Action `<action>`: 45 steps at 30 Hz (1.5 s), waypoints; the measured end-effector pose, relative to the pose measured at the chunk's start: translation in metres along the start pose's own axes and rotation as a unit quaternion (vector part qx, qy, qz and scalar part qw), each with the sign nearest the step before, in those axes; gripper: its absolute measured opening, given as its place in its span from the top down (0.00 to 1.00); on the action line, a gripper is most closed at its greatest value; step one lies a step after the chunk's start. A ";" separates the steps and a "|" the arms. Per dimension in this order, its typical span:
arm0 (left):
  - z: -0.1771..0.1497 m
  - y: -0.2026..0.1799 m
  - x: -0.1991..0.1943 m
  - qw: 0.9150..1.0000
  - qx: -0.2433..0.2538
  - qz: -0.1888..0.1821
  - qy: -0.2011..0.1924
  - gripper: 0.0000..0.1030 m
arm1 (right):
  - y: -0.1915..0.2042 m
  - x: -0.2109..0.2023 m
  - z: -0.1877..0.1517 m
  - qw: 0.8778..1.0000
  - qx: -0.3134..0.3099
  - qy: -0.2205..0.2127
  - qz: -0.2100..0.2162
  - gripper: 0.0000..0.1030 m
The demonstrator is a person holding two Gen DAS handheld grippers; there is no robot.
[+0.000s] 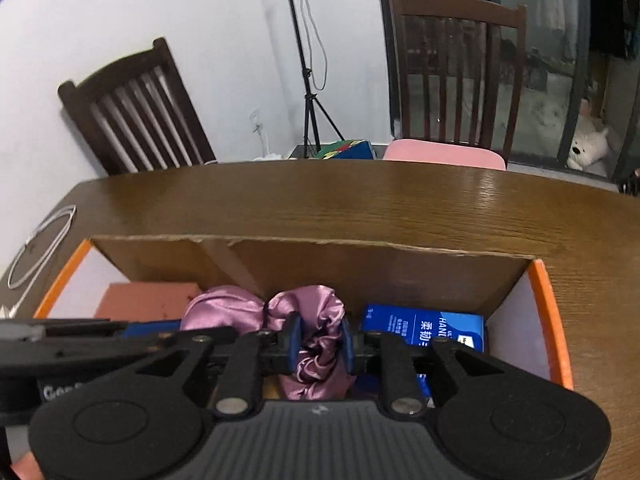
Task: Organize soft objects
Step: 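Carry the scrunchie over the red box and open both grippers inside, then withdraw both grippers from the box back toward the pile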
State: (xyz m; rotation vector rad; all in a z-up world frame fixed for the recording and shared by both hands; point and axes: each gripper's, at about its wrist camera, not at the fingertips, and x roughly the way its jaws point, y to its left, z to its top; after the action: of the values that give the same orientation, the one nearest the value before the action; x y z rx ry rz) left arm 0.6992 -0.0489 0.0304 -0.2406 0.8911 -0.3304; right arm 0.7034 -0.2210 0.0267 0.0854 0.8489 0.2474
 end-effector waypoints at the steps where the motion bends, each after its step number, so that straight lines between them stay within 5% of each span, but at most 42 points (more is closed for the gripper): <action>1: 0.000 -0.002 -0.004 1.000 0.005 0.004 -0.004 0.64 | 0.000 -0.002 0.000 1.000 0.002 -0.003 -0.002 0.72; 4: -0.006 -0.010 -0.036 1.000 0.017 0.002 -0.020 0.47 | 0.002 -0.020 -0.003 0.999 -0.011 -0.018 -0.025 0.59; 8: -0.016 -0.037 -0.088 0.996 0.076 0.028 -0.049 0.39 | 0.009 -0.069 -0.003 0.998 -0.030 -0.040 -0.035 0.57; 18: -0.075 -0.067 -0.257 0.981 0.133 0.052 -0.134 0.33 | 0.017 -0.263 -0.020 0.989 -0.065 -0.119 -0.065 0.44; 25: -0.140 -0.071 -0.329 0.969 0.145 0.073 -0.187 0.28 | 0.019 -0.345 -0.064 0.983 -0.067 -0.157 -0.061 0.38; 36: -0.312 -0.061 -0.390 0.937 0.143 0.091 -0.305 0.11 | 0.051 -0.415 -0.239 0.957 -0.093 -0.271 -0.039 0.27; 40: -0.376 -0.057 -0.400 0.930 0.150 0.114 -0.315 0.01 | 0.068 -0.430 -0.316 0.950 -0.092 -0.297 -0.029 0.16; 45: -0.442 -0.056 -0.405 0.926 0.171 0.129 -0.312 0.00 | 0.088 -0.435 -0.401 0.953 -0.090 -0.289 -0.013 0.16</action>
State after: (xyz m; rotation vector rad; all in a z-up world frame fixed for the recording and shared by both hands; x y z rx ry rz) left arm 0.1029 0.0230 0.0725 0.0993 0.2173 -0.1414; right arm 0.1108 -0.2543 0.0958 -0.0253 0.2411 0.2563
